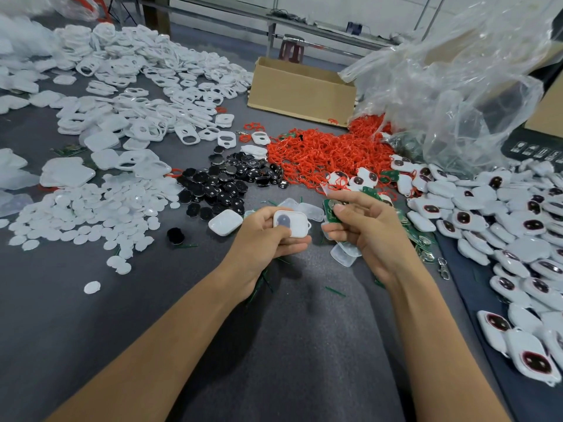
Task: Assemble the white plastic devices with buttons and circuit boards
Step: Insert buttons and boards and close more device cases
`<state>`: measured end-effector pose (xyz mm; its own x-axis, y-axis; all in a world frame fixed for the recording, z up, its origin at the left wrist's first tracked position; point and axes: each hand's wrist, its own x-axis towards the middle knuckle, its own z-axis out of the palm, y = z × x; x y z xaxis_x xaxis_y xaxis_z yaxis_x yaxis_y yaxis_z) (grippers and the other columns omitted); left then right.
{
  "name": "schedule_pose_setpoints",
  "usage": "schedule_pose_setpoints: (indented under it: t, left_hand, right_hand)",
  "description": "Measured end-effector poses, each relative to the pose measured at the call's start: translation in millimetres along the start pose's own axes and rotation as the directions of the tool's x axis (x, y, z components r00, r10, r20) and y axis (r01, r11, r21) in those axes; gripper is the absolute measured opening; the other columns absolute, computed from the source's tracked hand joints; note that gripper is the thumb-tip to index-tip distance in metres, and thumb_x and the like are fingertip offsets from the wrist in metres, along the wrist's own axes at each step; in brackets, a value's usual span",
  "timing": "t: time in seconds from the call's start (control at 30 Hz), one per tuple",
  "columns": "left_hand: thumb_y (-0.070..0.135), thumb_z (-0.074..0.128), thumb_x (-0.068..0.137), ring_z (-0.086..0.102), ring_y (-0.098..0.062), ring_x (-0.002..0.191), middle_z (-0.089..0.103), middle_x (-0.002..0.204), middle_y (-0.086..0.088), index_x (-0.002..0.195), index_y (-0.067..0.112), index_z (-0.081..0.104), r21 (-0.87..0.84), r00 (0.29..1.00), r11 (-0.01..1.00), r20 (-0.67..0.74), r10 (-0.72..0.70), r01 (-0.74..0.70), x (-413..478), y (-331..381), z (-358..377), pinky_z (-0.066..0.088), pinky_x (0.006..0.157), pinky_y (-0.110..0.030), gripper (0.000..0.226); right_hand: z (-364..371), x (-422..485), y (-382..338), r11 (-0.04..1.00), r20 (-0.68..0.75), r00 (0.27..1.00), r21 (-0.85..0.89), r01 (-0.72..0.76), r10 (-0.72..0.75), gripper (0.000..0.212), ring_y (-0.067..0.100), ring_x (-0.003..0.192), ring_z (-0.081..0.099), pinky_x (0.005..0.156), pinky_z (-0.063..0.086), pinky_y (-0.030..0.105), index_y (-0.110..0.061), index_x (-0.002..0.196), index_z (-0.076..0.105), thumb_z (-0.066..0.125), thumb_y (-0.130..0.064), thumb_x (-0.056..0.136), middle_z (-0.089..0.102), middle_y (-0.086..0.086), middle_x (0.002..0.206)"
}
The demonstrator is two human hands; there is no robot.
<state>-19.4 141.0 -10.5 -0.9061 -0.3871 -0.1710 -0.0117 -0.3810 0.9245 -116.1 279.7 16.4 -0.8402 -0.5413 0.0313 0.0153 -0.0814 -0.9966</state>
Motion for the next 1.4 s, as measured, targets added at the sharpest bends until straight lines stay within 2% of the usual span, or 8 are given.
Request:
schedule_pose_setpoints:
  t: [0.1,0.27,0.37,0.57,0.7,0.9,1.17,1.4]
  left_hand:
    - [-0.008,0.041,0.097,0.073,-0.026,0.082,0.068,0.101,-0.017,0.116,-0.003,0.054,0.002,1.0,1.0,-0.002,0.003,-0.003,1,-1,0,0.06,0.071,-0.027,0.024]
    - [-0.002,0.043,0.1,0.073,-0.026,0.083,0.068,0.106,-0.019,0.117,-0.001,0.054,0.01,1.0,1.0,-0.003,-0.003,0.003,1,-1,0,0.06,0.071,-0.027,0.021]
    - [-0.006,0.042,0.098,0.073,-0.027,0.082,0.067,0.107,-0.019,0.119,-0.003,0.053,-0.003,1.0,1.0,0.0,-0.007,0.007,1,-1,0,0.06,0.07,-0.027,0.024]
    - [-0.009,0.04,0.097,0.072,-0.03,0.088,0.067,0.108,-0.021,0.121,-0.003,0.053,0.008,1.0,1.0,0.016,-0.008,0.008,1,-1,-1,0.06,0.076,-0.031,0.028]
    - [-0.013,0.038,0.095,0.071,-0.033,0.092,0.068,0.112,-0.019,0.122,-0.001,0.053,-0.004,0.999,1.0,0.033,-0.008,0.008,0,0,-1,0.059,0.079,-0.033,0.034]
    - [-0.014,0.043,0.093,0.072,-0.029,0.087,0.068,0.109,-0.021,0.122,-0.003,0.053,-0.042,0.999,0.999,0.048,0.005,-0.003,0,1,-1,0.06,0.076,-0.03,0.033]
    - [-0.018,0.049,0.089,0.07,-0.031,0.096,0.066,0.116,-0.021,0.126,-0.002,0.052,0.043,0.995,0.998,0.09,0.044,-0.048,-2,-2,0,0.059,0.082,-0.032,0.04]
    - [-0.019,0.055,0.085,0.067,-0.033,0.099,0.063,0.118,-0.025,0.121,-0.004,0.056,0.054,0.993,0.997,0.107,0.05,-0.055,-1,-3,-1,0.058,0.082,-0.031,0.039]
  right_hand:
    - [0,0,-1,0.999,-0.016,0.999,0.02,-0.037,0.037,0.013,0.022,0.061,0.069,0.057,0.057,0.025,-0.007,0.094,0.061,0.059,0.004,0.086,0.063,0.011,0.073]
    - [2,1,2,0.992,-0.044,0.996,-0.102,0.074,-0.079,0.016,0.001,0.049,0.048,0.051,0.04,0.012,-0.012,0.087,0.064,0.065,0.003,0.081,0.061,-0.007,0.057]
    - [5,0,1,0.988,-0.021,0.988,-0.046,0.149,-0.15,0.025,0.008,0.061,0.054,0.059,0.044,0.016,-0.01,0.101,0.07,0.067,0.002,0.08,0.065,0.005,0.074]
    - [17,-7,-3,0.889,0.098,0.892,-0.085,0.449,-0.441,0.028,0.021,0.088,0.067,0.079,0.052,0.025,-0.006,0.081,0.066,0.068,0.019,0.068,0.071,0.005,0.086]
    - [21,-9,-3,0.837,0.183,0.846,-0.145,0.528,-0.501,0.025,0.017,0.091,0.061,0.08,0.046,0.026,-0.013,0.083,0.068,0.074,0.003,0.065,0.063,0.01,0.089]
    - [18,-5,0,0.897,0.11,0.915,-0.181,0.403,-0.388,0.026,0.008,0.073,0.06,0.068,0.047,0.019,-0.014,0.078,0.068,0.073,0.01,0.069,0.068,-0.005,0.076]
    - [16,-1,4,0.947,0.066,0.982,-0.258,0.19,-0.179,0.017,0.001,0.055,0.056,0.057,0.043,0.011,-0.003,0.089,0.069,0.067,0.01,0.079,0.063,-0.003,0.062]
    - [22,0,11,0.902,0.072,0.983,-0.39,0.184,-0.169,0.025,0.018,0.065,0.057,0.065,0.047,0.027,-0.019,0.081,0.071,0.069,0.006,0.079,0.066,0.014,0.07]
